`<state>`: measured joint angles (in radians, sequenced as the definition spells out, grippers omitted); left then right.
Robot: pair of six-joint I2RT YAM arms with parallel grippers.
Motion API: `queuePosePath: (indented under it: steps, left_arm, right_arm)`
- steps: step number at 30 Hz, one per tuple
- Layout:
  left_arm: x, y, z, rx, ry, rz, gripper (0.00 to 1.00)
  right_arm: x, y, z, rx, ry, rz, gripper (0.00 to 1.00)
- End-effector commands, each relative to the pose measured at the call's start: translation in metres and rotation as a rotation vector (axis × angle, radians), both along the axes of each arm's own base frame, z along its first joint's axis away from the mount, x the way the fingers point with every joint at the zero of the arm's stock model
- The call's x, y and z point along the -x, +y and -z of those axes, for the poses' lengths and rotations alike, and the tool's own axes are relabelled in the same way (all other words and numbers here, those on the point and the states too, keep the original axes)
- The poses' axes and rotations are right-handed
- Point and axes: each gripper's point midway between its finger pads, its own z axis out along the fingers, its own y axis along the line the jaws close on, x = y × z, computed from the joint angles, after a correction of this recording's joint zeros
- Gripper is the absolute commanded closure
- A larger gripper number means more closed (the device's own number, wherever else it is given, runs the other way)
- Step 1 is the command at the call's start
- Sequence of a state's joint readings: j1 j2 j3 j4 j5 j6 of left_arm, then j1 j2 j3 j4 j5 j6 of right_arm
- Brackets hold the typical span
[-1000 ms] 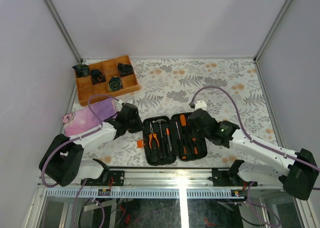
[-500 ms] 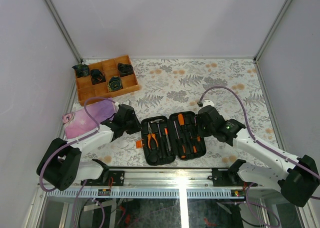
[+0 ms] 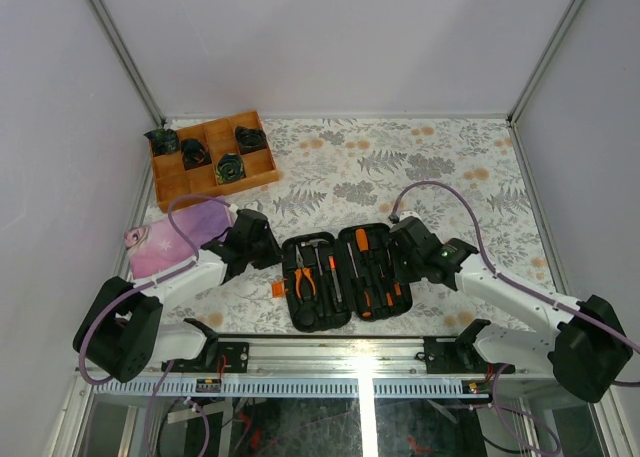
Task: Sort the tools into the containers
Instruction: Place the screwdriver in the storage box.
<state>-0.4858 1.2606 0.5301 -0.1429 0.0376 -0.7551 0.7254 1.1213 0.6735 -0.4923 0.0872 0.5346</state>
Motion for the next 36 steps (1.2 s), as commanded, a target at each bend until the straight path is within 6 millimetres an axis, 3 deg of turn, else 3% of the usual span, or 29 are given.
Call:
queuePosePath:
  steps: [1,18,29,36]
  left_arm:
    - [-0.009,-0.001,-0.009,0.024,-0.045,-0.016,1.0]
    - [-0.011,-0.003,-0.011,0.031,-0.048,-0.009,1.0]
    - [-0.009,-0.001,-0.01,0.03,-0.052,-0.011,1.0]
    - [-0.01,-0.002,-0.009,0.031,-0.052,-0.008,1.0]
  right_arm:
    - [0.003,-0.012,0.008,0.046,0.022,0.053,1.0]
    - [0.01,-0.022,0.031,0.117,0.079,0.058,0.99]
    - [0.014,-0.025,0.035,0.139,0.115,0.077,0.77]
    - [0.011,-0.023,0.025,0.132,0.098,0.073,0.67]
